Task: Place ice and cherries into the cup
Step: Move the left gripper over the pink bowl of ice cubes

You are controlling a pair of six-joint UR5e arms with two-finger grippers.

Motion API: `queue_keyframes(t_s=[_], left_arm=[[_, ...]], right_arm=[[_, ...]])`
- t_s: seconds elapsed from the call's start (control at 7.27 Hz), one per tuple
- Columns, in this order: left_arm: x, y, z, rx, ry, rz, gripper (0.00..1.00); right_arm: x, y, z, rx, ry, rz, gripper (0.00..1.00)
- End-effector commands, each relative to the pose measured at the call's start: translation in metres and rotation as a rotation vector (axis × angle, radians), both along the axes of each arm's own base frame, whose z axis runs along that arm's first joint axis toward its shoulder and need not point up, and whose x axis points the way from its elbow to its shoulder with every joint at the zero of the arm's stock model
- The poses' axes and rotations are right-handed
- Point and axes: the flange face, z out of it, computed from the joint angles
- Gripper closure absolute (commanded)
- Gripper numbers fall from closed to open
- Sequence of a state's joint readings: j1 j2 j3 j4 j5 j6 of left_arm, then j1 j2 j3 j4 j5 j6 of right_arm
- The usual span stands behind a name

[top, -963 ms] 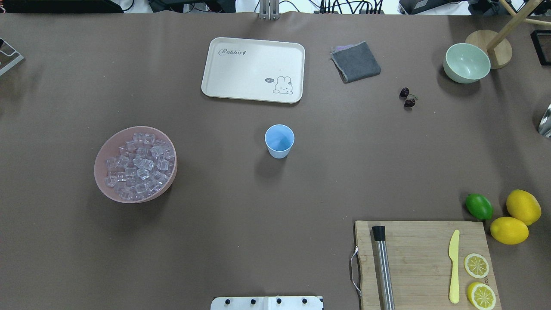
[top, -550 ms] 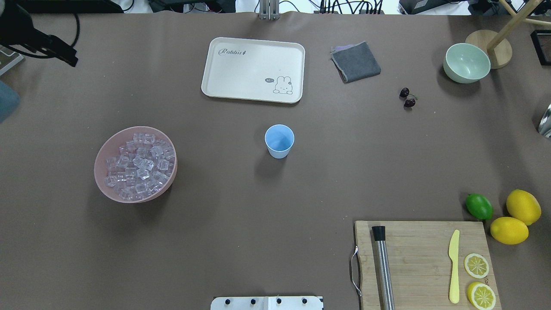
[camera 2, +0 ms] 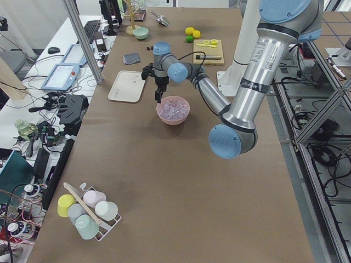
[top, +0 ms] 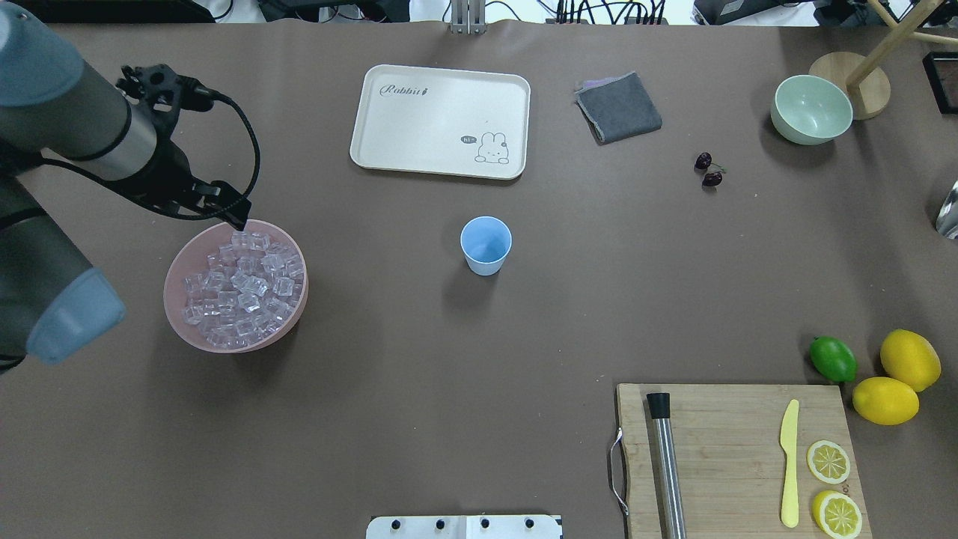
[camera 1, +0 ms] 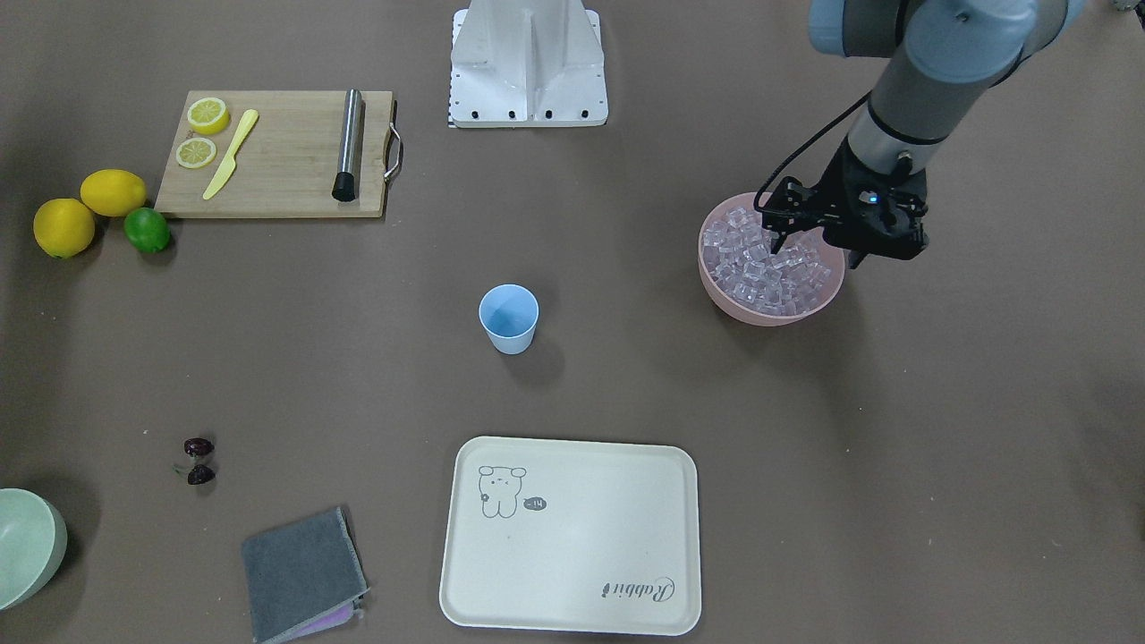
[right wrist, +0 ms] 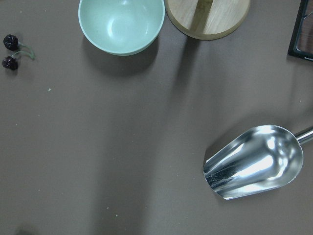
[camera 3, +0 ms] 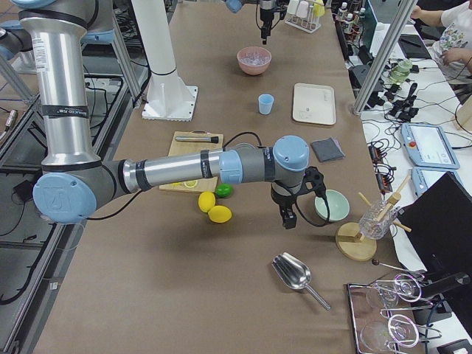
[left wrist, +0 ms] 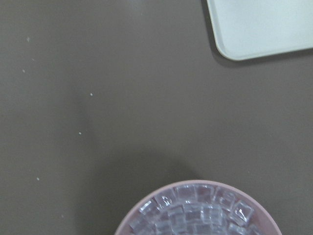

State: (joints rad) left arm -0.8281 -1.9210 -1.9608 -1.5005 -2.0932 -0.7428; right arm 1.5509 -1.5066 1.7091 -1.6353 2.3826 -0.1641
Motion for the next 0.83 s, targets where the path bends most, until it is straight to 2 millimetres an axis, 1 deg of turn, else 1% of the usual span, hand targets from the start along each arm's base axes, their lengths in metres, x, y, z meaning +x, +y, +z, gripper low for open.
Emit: queue_keyframes(t_s=[0.0, 0.14, 0.28, 0.41, 0.55, 0.69], left_arm=[[0.046, 0.031, 0.010, -0.063, -0.036, -0.043, 0.02], [0.055, 0.029, 0.021, -0.064, -0.064, -0.049, 0.02], [0.057, 0.028, 0.027, -0.067, -0.075, -0.043, 0.03], [0.062, 0.023, 0.041, -0.081, -0.097, -0.042, 0.03], [0.068, 0.018, 0.048, -0.078, -0.088, -0.047, 0.03], [0.071, 0.018, 0.049, -0.079, -0.087, -0.046, 0.03]], right_arm=[[0.000, -0.001, -0.002, 0.005, 0.000, 0.000, 0.01], [0.001, -0.001, -0.002, 0.005, 0.000, 0.002, 0.01], [0.000, -0.001, -0.002, 0.005, 0.000, 0.000, 0.01], [0.000, -0.001, -0.001, 0.003, 0.002, 0.000, 0.01], [0.001, -0.001, -0.002, 0.005, 0.000, 0.002, 0.01], [0.001, 0.000, -0.004, 0.008, 0.002, 0.002, 0.01]])
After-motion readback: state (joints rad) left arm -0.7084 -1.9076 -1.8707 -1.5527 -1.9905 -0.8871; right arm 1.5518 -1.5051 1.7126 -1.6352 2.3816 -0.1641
